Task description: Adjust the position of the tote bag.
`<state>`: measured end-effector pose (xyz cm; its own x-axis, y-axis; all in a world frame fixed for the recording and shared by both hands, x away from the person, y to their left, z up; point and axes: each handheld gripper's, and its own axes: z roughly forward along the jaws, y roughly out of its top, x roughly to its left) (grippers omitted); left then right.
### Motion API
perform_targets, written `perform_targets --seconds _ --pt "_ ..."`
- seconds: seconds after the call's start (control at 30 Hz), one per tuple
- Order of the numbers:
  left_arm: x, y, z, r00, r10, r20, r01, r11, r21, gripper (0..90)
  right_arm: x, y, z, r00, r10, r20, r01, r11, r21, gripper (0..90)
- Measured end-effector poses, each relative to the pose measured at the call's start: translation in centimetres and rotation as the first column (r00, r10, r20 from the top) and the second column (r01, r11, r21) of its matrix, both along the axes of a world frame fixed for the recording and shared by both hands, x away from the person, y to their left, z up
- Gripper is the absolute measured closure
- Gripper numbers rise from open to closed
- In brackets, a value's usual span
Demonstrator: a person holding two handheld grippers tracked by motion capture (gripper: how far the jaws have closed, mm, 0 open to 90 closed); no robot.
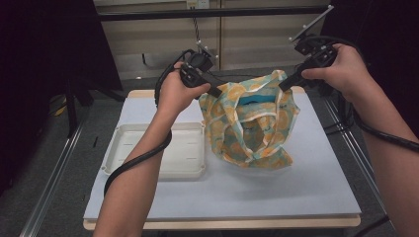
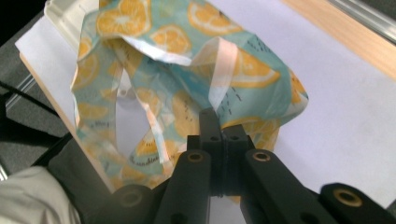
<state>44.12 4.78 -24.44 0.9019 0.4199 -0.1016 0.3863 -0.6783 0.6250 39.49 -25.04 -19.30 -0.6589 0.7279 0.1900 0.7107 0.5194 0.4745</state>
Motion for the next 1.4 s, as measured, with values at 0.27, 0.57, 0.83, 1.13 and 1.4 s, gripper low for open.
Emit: perform_targets --seconds 0.27,0.57,0.83,1.13,1.4 --pt "0.8 0.0 -1.2 0.9992 0.013 -0.038 -0.013 0.9999 0.007 86.0 1.4 1.1 -0.7 0.9992 -0.035 0.016 0.035 0.999 -0.002 90.0" --pt "0.9 0.3 -2.4 0.9979 0.015 -0.063 -0.015 0.9998 0.012 79.8 2.2 2.1 -3.3 0.9993 -0.029 -0.025 0.028 0.999 -0.031 90.0" --pt "0.2 1.6 -1.2 0.9978 0.054 -0.038 -0.055 0.9983 -0.021 51.8 1.9 2.0 -3.7 0.9994 -0.024 -0.026 0.023 0.999 -0.029 90.0" --pt "-1.0 1.9 0.8 1.0 0.001 0.008 -0.001 1.0 0.001 35.3 1.7 2.2 -3.8 0.9992 -0.024 -0.031 0.023 0.999 -0.041 90.0" --pt "-2.4 0.0 0.8 0.9921 -0.114 0.054 0.112 0.9933 0.028 24.5 1.7 2.3 -3.7 0.9994 -0.025 -0.025 0.024 0.998 -0.052 90.0"
